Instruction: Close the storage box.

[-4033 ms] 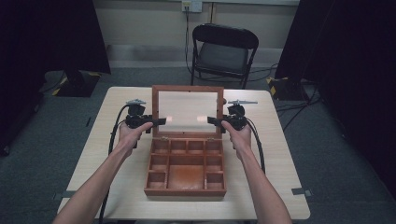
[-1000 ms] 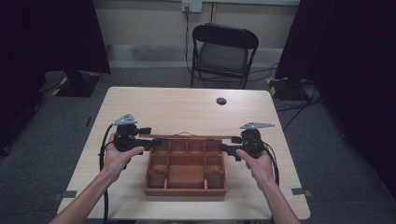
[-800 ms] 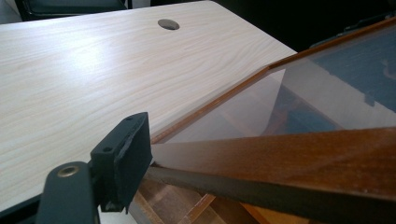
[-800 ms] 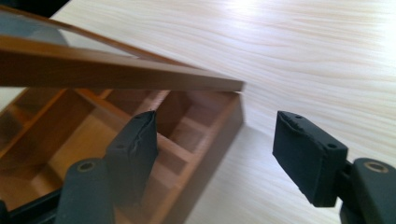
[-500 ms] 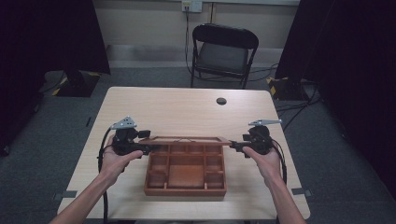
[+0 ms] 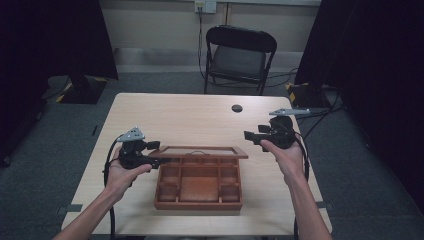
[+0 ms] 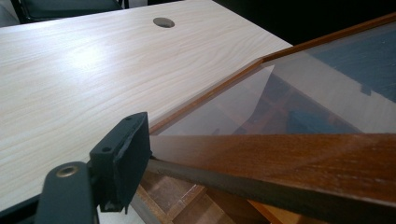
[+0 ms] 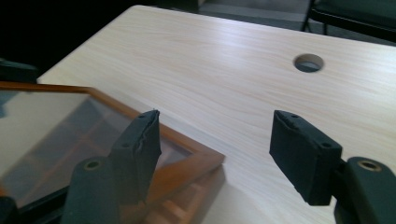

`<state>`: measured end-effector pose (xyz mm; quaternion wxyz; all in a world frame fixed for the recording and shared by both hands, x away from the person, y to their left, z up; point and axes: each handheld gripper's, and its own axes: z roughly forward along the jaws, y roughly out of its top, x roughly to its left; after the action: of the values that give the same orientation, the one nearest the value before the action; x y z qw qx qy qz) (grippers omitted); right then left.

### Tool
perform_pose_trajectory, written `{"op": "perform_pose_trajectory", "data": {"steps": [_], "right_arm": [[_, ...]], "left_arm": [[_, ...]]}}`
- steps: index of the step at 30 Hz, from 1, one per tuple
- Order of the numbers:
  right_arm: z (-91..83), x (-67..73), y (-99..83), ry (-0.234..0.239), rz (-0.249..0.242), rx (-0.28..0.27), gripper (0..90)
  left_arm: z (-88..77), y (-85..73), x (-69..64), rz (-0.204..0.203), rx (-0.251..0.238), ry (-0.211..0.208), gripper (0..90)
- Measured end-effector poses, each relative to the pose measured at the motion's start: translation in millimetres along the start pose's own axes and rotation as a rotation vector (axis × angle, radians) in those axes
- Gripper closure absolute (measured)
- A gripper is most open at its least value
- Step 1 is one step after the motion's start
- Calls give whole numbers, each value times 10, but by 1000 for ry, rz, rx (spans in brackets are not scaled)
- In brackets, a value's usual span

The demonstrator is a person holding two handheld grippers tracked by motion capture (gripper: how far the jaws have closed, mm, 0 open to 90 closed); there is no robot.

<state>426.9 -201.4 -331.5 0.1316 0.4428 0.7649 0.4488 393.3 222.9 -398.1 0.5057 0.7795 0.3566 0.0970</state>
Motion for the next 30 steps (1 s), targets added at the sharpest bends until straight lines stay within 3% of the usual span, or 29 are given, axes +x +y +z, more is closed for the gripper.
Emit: {"op": "perform_pose_trajectory", "data": {"steps": [3,5,13,19,24,30], "right_arm": [[-65,127,74,84,-28,-20,393],[-70,205,95,111,-40,-21,406],[-4,668,200,301,-156,22,548],[157,955,250,464,-217,84,685],[320,1068,256,499,-248,138,745],[465,1108,230,520,-249,181,790]], "left_arm": [[-6,-10,-15,8,-8,-1,215],[-8,-12,-18,9,-10,0,211],[4,-45,-27,22,-11,3,164],[5,-60,-37,27,-9,5,160],[3,-70,-45,43,-16,15,158],[13,-83,-41,41,-10,13,157]]}}
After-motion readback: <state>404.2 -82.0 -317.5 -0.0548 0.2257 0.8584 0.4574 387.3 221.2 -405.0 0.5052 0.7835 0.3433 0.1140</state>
